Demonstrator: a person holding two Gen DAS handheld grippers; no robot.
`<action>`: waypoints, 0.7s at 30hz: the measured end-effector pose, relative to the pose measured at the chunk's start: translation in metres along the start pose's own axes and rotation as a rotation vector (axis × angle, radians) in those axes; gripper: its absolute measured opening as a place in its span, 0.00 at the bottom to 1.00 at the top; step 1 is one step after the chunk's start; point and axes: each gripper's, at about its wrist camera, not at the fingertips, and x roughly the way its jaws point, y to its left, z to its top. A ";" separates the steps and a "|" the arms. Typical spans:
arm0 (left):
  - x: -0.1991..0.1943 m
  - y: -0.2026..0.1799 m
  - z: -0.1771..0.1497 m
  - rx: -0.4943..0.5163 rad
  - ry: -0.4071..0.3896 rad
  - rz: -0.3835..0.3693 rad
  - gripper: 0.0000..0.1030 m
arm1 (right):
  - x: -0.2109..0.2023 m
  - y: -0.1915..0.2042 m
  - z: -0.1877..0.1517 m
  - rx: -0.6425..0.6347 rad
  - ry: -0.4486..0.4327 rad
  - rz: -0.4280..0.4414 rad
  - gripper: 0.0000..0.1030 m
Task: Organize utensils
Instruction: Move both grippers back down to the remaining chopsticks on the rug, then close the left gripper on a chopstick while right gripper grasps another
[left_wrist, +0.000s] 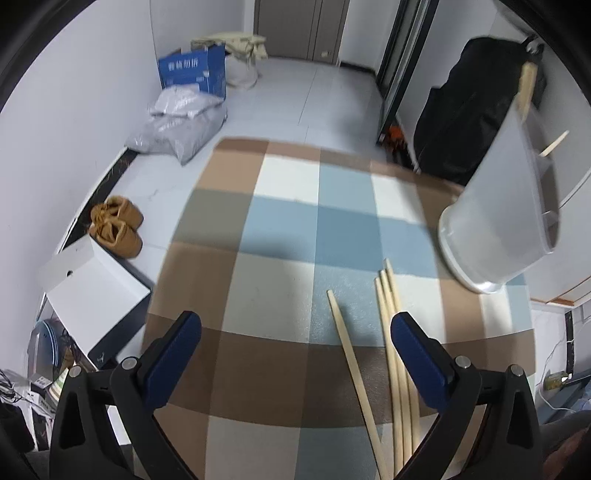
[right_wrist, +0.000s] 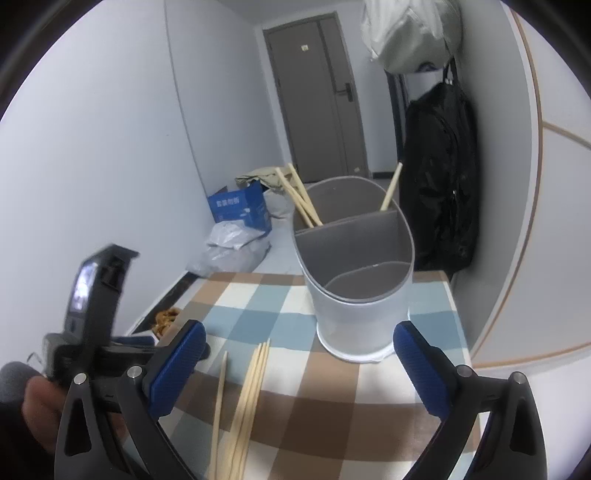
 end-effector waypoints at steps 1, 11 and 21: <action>0.003 -0.001 0.001 0.002 0.015 0.003 0.92 | 0.001 -0.003 0.000 0.007 0.006 0.001 0.99; 0.025 -0.011 0.008 -0.027 0.137 0.009 0.64 | 0.010 -0.028 0.005 0.089 0.052 0.015 0.93; 0.019 -0.036 -0.001 0.054 0.142 0.094 0.24 | 0.010 -0.035 0.002 0.131 0.093 0.042 0.80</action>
